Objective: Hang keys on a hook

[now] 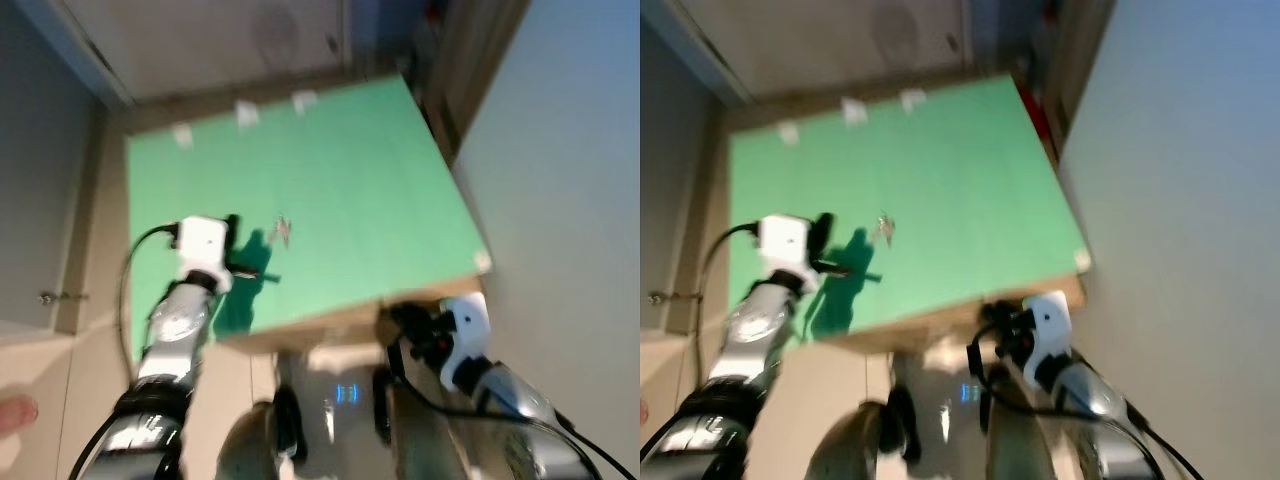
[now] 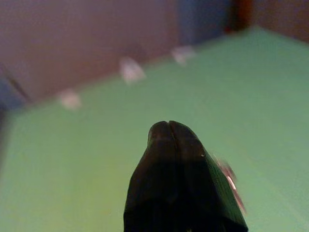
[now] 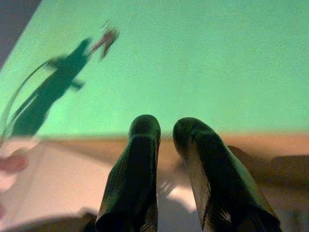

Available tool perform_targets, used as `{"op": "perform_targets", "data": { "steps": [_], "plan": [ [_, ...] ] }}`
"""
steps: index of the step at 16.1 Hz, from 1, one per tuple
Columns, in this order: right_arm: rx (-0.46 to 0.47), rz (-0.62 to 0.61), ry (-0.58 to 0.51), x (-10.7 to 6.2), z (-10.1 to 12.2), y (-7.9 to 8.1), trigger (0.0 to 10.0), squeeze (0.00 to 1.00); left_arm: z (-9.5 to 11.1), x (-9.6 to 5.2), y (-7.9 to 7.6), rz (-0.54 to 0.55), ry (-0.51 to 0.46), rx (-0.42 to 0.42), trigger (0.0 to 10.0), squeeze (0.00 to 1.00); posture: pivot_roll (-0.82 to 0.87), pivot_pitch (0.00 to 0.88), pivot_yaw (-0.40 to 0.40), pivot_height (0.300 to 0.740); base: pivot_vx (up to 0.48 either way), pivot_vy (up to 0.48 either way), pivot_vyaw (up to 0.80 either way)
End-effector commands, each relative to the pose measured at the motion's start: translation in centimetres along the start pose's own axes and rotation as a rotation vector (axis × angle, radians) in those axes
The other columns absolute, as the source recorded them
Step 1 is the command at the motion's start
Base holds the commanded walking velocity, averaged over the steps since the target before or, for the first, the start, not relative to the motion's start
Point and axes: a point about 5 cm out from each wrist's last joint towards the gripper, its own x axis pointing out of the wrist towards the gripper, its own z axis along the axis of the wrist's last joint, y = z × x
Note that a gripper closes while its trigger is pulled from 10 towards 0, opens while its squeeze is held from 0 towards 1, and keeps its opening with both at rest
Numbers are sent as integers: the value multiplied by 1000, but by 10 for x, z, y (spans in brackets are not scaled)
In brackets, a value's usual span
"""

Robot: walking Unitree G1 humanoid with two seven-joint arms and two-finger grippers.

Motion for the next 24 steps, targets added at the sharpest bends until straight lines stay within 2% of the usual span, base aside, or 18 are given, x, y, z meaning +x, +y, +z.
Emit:
{"op": "perform_targets", "data": {
  "steps": [1, 2, 4, 7, 8, 9, 10, 11, 13, 16, 18, 21, 24],
  "plan": [
    [-13, -9, 13, 8, -7, 2, 10000, 0, 6, -13, 2, 44, -21, 31, 10000, 0, -125, 84, 82, 740, 0, 0, 0],
    [-18, -8, 9, 11, -6, 3, 10000, 0, 8, -17, 1, 44, -34, 42, 10000, 0, -125, 84, 82, 740, 0, 0, 0],
    [-35, -20, -40, 31, 5, 4, 10000, 0, 14, -45, -18, 60, -65, 9, 10000, 0, -72, 36, 57, 740, 0, 0, 0],
    [-87, -101, -156, 44, 27, -1, 10000, 0, 22, -56, -30, 102, -90, 25, 10000, 0, -46, 8, 40, 740, 0, 0, 0],
    [-68, -150, -218, 44, 38, -7, 10000, 0, 19, -61, -29, 129, -75, 44, 10000, 0, -46, 3, 38, 740, 0, 0, 0],
    [-56, -156, -265, 45, 44, -9, 10000, 1000, 13, -68, -28, 144, -17, 55, 10000, 690, -54, 0, 35, 740, 0, 0, 0],
    [-58, -150, -272, 47, 44, -8, 10000, 1000, 11, -70, -30, 127, 11, 53, 10000, 1000, -56, 0, 33, 740, 0, 0, 0],
    [-59, -172, -269, 49, 44, -9, 10000, 1000, 10, -66, -31, 95, 3, 36, 10000, 1000, -65, 2, 39, 740, 0, 0, 0],
    [-56, -182, -278, 49, 44, -9, 10000, 1000, 2, -62, -28, 121, 55, -11, 10000, 1000, -80, 9, 49, 740, 0, 0, 0],
    [-64, -194, -298, 50, 45, -9, 10000, 1000, -7, -62, -31, 76, 122, 26, 10000, 1000, -103, 23, 68, 740, 0, 0, 0],
    [-61, -200, -301, 49, 44, -9, 10000, 1000, -7, -61, -32, 71, 116, 24, 10000, 1000, -106, 23, 69, 740, 0, 0, 0],
    [-74, -192, -301, 49, 41, -6, 10000, 1000, -6, -60, -31, 82, 100, -29, 10000, 1000, -108, 24, 69, 740, 0, 0, 0],
    [-79, -190, -305, 49, 41, -6, 10000, 1000, -4, -62, -34, 48, 83, -18, 10000, 1000, -112, 26, 73, 740, 0, 0, 0]
  ]
}}
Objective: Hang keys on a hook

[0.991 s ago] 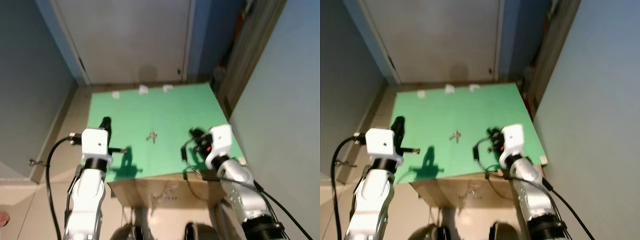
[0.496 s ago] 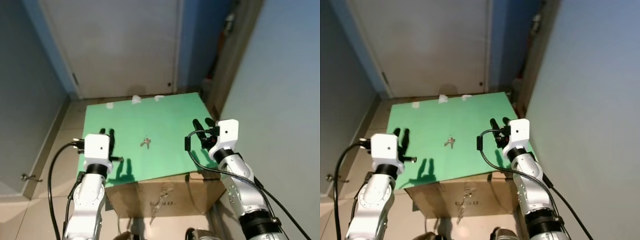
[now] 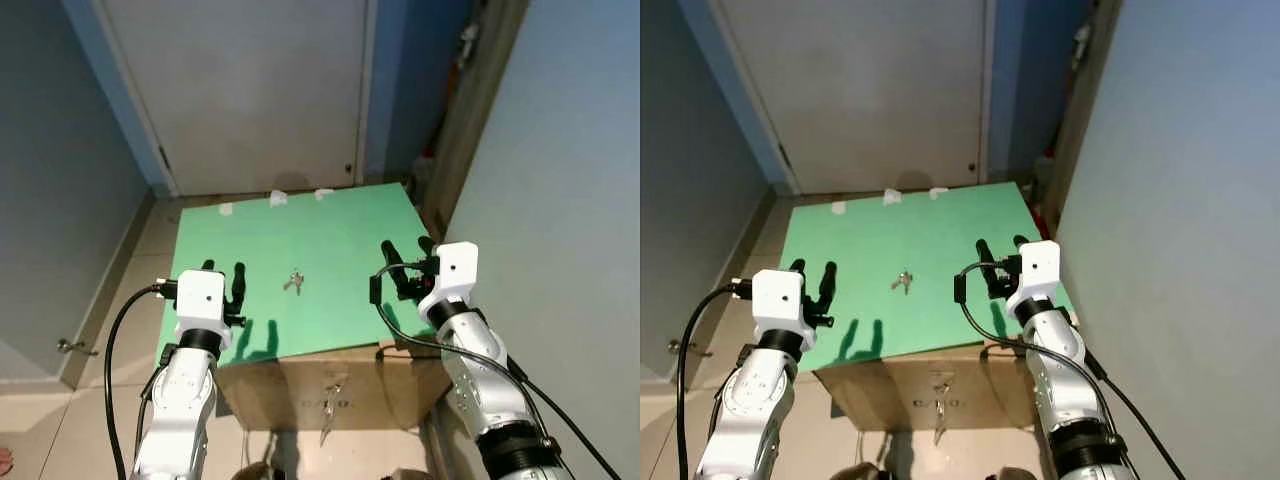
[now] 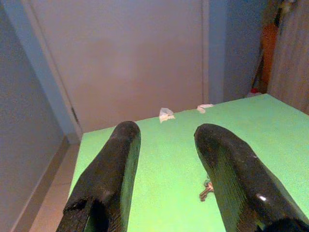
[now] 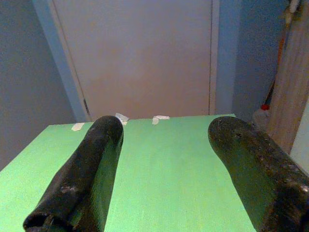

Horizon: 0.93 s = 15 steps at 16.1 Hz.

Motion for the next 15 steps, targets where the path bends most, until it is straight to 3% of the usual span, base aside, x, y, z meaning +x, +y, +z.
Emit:
{"op": "perform_targets", "data": {
  "steps": [1, 4, 7, 9, 10, 11, 12, 13, 15],
  "plan": [
    [-7, 8, -9, 1, 1, 1, 10000, 1000, 3, -1, 0, -12, -17, 11, 10000, 1000, -113, 26, 76, 740, 0, 0, 0],
    [-5, 0, -3, -1, -2, 0, 10000, 1000, 1, 1, 0, -38, -14, 18, 10000, 1000, -115, 16, 82, 740, 0, 0, 0],
    [13, -34, -22, -11, -2, -10, 10000, 1000, 14, -3, 1, -55, -90, -75, 10000, 1000, -117, 2, 83, 740, 0, 0, 0],
    [-3, -44, -20, -28, -5, -19, 10000, 1000, 10, -17, 7, -43, -85, -70, 10000, 1000, -118, 0, 77, 740, 0, 0, 0],
    [-16, -57, -14, -39, -8, -25, 10000, 1000, 3, -32, 11, -41, -71, -55, 10000, 1000, -121, 0, 72, 740, 0, 0, 0],
    [-17, -59, -11, -41, -8, -27, 10000, 1000, 2, -35, 12, -45, -64, -50, 10000, 1000, -121, 0, 72, 740, 0, 0, 0],
    [-35, -65, -7, -48, -10, -30, 10000, 1000, -3, -47, 8, -66, -54, -34, 10000, 1000, -125, 0, 70, 740, 0, 0, 0],
    [-37, -65, -7, -49, -10, -31, 10000, 1000, -4, -48, 7, -69, -53, -34, 10000, 1000, -125, 0, 70, 740, 0, 0, 0],
    [-30, -55, 25, -47, -14, -25, 10000, 1000, 4, -37, -1, -74, -72, -35, 10000, 1000, -123, 0, 68, 740, 0, 0, 0]
  ]
}}
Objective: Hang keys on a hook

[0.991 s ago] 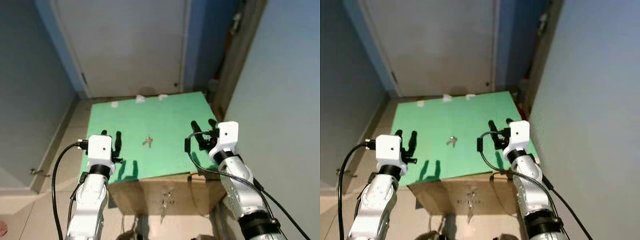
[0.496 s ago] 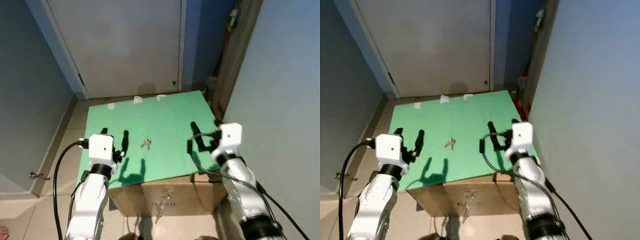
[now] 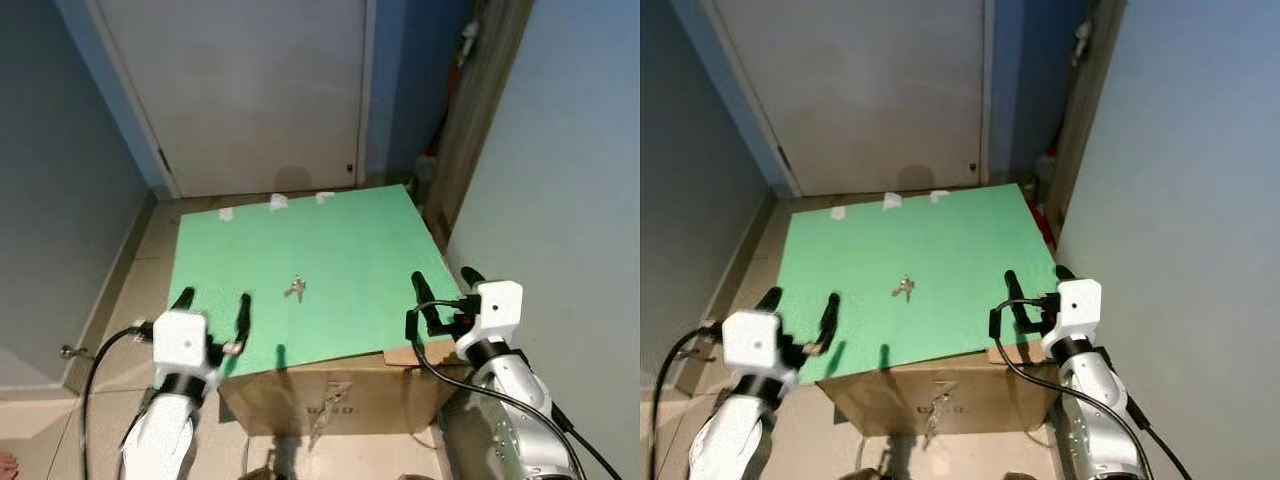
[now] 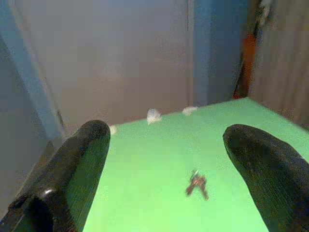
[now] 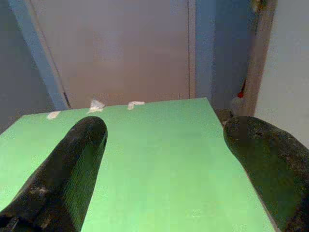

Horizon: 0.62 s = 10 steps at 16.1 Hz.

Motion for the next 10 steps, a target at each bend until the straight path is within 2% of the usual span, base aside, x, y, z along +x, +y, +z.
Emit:
{"op": "perform_targets", "data": {
  "steps": [1, 2, 5, 6, 8, 10],
  "plan": [
    [-8, 17, -1, 4, 3, 4, 10000, 1000, 7, 6, -2, -10, -20, 25, 10000, 1000, -122, 0, 70, 740, 0, 0, 0],
    [-15, 21, -2, 8, 6, 6, 10000, 0, 12, 13, 1, -8, -34, 49, 10000, 0, -123, 0, 72, 740, 0, 0, 0],
    [-18, 18, -14, 14, 8, 8, 10000, 0, 15, 22, 4, 1, -39, 75, 10000, 0, -120, 0, 77, 740, 0, 0, 0],
    [-5, 16, 6, 17, 7, 9, 10000, 0, 16, 24, 5, 4, -42, 84, 10000, 0, -118, 0, 80, 740, 0, 0, -538],
    [-11, 16, -2, 20, 8, 11, 10000, 0, 17, 24, 6, 6, -39, 112, 10000, 0, -114, 5, 84, 740, 0, 0, -519],
    [-29, 25, -9, 21, 9, 13, 10000, 0, 16, 24, 6, 6, -33, 118, 10000, 0, -109, 11, 82, 740, 0, 0, 0]
  ]
}}
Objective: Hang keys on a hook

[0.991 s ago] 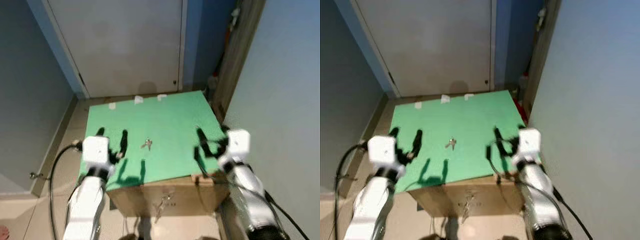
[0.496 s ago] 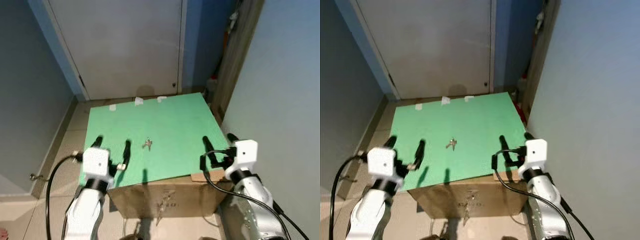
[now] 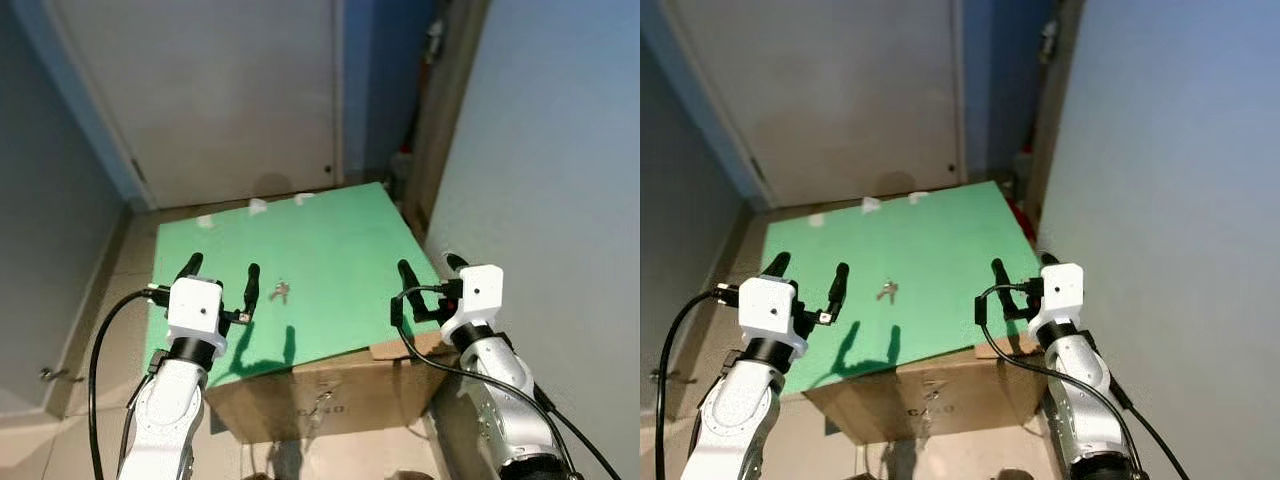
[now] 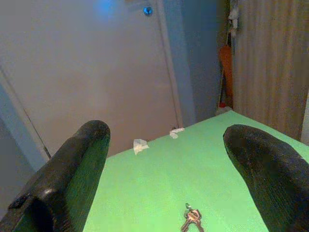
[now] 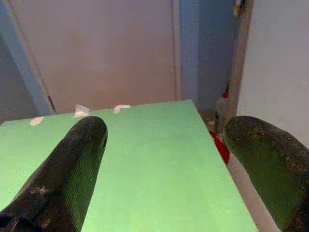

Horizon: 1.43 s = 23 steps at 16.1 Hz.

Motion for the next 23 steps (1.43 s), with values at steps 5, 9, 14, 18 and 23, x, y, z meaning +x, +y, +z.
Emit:
{"op": "perform_targets", "data": {
  "steps": [5, 9, 14, 18, 23],
  "plan": [
    [-16, 35, 0, 5, 0, 8, 10000, 0, -4, 5, 2, 10, 42, 57, 10000, 0, -101, 20, 73, 740, 190, 289, 0],
    [-10, 37, 13, 6, -2, 9, 10000, 0, 1, 21, 5, 2, 42, 56, 10000, 0, -103, 25, 81, 740, 449, 0, -272],
    [-15, 36, 20, 4, -5, 10, 10000, 0, 1, 31, 1, -24, 57, 78, 10000, 0, -108, 26, 88, 740, 454, 0, 0],
    [-12, 35, 28, 3, -7, 10, 10000, 0, -4, 32, 0, -18, 85, 88, 10000, 0, -115, 29, 92, 740, 352, 0, 0],
    [-21, 48, 43, -3, -9, 8, 10000, 0, -11, 50, 7, 7, 124, 83, 10000, 0, -136, 46, 72, 740, 0, 0, 0]
  ]
}}
